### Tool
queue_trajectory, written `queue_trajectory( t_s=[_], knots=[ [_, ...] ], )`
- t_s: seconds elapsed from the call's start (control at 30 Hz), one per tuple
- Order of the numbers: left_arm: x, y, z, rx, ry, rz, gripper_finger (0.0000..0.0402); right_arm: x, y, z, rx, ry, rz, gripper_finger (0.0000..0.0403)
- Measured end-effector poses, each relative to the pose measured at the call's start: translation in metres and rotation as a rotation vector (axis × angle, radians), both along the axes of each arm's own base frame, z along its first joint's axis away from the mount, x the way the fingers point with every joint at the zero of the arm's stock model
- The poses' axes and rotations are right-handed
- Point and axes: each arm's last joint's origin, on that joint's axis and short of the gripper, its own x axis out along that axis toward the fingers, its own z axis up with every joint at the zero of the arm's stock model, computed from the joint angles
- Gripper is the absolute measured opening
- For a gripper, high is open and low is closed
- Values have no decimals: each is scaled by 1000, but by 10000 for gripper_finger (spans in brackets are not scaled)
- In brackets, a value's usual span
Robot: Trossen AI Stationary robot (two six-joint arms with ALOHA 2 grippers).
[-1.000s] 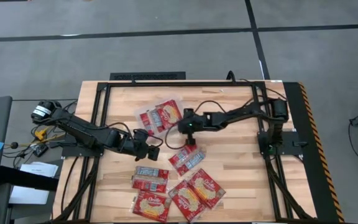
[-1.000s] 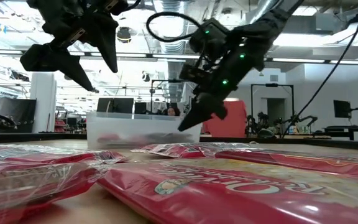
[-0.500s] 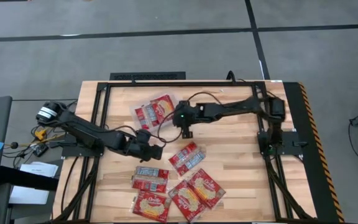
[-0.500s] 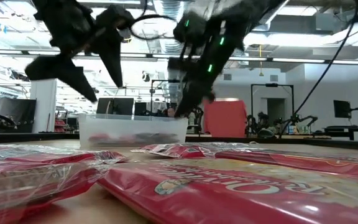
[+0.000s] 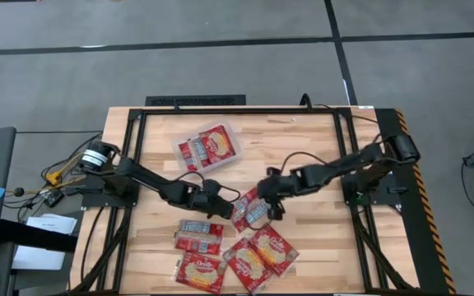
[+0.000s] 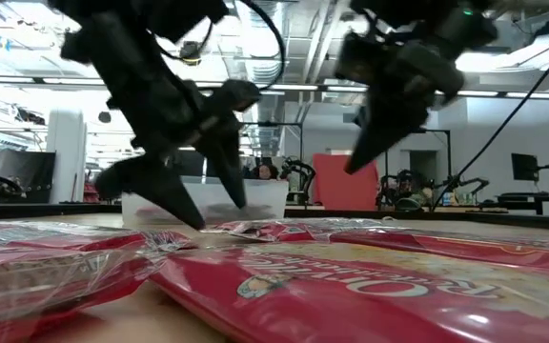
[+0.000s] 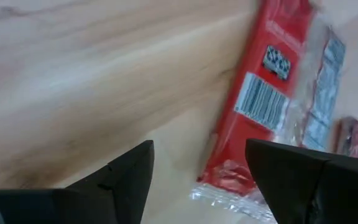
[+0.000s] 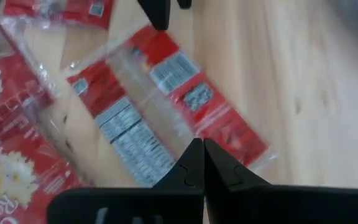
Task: Sort popcorn bags into baskets
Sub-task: Put the red popcorn bag into the transparent bin
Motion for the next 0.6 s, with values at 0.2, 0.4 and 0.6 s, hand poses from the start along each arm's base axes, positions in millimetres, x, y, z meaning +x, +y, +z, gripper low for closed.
queue_trajectory(
  t_s=[0.2,0.4,0.6],
  knots=[
    [12,13,-5,-23,-29,-107,250,1,21,-29,41,48,-39,17],
    [19,26,-6,-63,-65,-169,261,13,29,-57,32,57,-21,13],
    [23,28,-11,-93,-85,-195,261,29,20,-66,42,32,-45,20]
  ],
)
